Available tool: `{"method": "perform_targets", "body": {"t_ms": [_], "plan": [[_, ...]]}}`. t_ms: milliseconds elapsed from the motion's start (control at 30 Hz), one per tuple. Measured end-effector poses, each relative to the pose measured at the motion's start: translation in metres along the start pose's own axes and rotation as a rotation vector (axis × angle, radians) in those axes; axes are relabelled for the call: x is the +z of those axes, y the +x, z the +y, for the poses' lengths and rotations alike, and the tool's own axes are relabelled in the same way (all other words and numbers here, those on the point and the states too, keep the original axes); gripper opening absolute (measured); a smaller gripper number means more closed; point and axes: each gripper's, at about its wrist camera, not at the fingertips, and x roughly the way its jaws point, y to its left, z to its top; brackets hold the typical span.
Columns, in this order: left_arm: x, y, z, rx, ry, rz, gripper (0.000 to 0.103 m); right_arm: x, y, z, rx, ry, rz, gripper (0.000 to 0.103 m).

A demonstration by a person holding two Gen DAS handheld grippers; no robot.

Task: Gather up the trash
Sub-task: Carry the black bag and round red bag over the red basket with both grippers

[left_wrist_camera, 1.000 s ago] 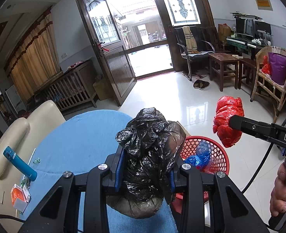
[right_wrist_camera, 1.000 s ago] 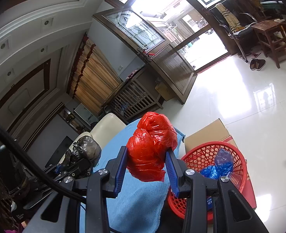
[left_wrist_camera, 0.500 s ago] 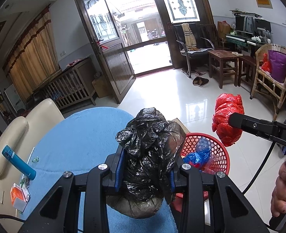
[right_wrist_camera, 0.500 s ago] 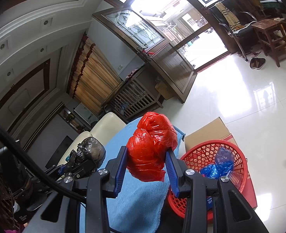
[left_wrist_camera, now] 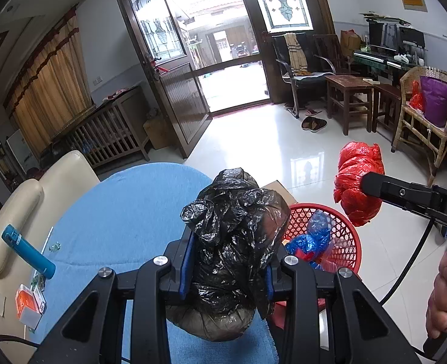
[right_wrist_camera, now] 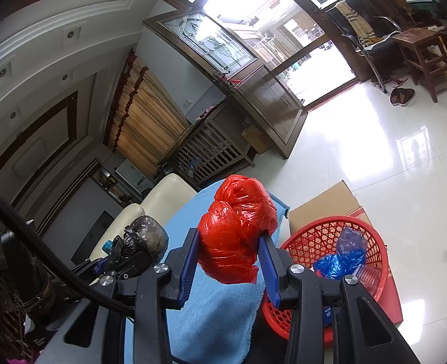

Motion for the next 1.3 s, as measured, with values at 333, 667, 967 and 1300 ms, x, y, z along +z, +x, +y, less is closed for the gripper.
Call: {"method": "perform_targets", "body": {"t_ms": [333, 667, 967, 1300], "plan": [[0.000, 0.005, -0.004, -0.002, 0.004, 0.015, 0.038, -0.002, 0.003, -0.001, -0.005, 0.002, 0.009, 0.041], [-0.003, 0.013, -0.008, -0.008, 0.007, 0.033, 0.038, -0.003, 0.004, -0.006, -0.011, 0.014, 0.018, 0.041], [-0.003, 0.022, -0.011, -0.015, 0.014, 0.052, 0.038, -0.004, 0.004, -0.008, -0.022, 0.027, 0.026, 0.041], [-0.006, 0.034, -0.016, -0.034, 0.024, 0.085, 0.038, -0.004, 0.005, -0.014, -0.040, 0.054, 0.039, 0.041]]}}
